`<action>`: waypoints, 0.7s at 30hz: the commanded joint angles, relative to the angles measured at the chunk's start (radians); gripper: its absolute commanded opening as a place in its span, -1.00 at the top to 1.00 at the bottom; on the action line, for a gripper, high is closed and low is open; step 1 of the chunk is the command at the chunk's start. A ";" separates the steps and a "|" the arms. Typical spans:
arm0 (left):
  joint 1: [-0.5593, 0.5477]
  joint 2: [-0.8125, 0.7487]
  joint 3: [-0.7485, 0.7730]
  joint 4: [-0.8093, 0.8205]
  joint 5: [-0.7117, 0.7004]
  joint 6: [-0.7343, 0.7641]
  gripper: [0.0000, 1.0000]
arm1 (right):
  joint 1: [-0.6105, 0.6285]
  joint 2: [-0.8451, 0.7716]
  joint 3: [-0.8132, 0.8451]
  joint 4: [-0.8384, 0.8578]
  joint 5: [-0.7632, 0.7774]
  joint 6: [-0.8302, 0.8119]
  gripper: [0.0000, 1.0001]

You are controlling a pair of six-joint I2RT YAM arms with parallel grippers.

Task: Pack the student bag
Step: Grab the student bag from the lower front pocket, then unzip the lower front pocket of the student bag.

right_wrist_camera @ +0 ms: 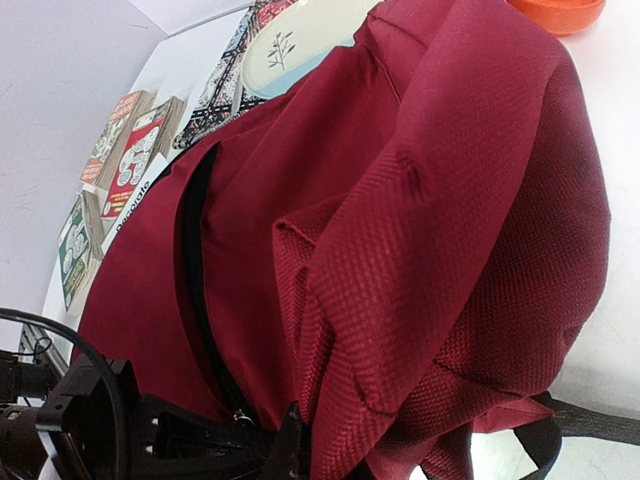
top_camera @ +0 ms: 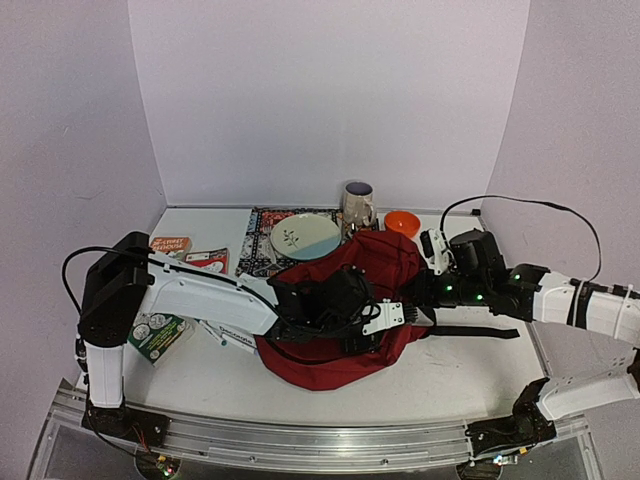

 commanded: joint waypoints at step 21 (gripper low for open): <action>0.159 -0.191 -0.182 0.179 -0.054 -0.418 1.00 | 0.019 -0.056 0.010 -0.018 0.056 -0.059 1.00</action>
